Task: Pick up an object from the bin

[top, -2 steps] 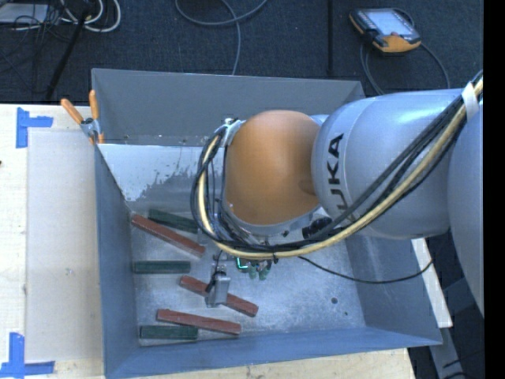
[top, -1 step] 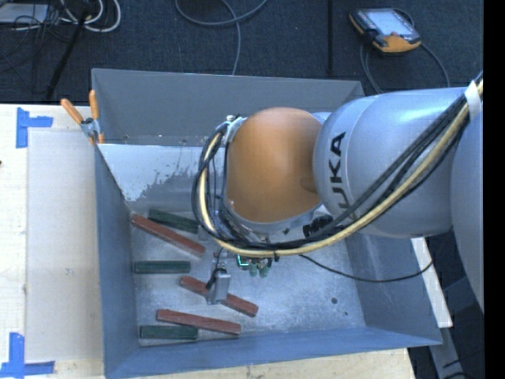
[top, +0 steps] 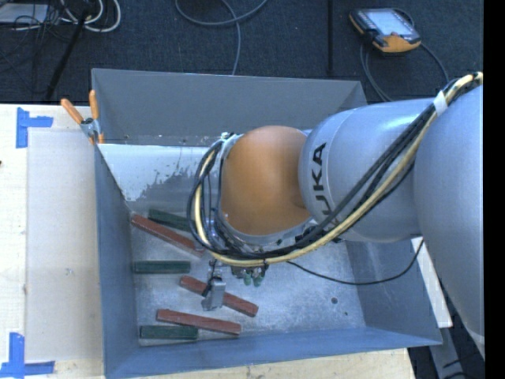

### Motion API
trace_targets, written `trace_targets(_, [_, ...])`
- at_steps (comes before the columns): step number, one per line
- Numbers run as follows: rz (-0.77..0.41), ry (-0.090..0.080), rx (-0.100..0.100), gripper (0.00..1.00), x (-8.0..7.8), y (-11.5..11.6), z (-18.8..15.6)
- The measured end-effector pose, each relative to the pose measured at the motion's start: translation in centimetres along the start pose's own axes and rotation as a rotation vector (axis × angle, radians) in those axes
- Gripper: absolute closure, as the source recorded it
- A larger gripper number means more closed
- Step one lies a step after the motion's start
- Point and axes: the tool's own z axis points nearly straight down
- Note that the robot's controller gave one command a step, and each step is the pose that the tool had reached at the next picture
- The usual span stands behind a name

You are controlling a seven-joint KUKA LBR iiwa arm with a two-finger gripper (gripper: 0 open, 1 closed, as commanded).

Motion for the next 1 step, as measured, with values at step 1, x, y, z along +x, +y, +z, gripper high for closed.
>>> trace_targets(1, [-0.028,0.009,0.002,1.0,-1.03,-5.1,8.6])
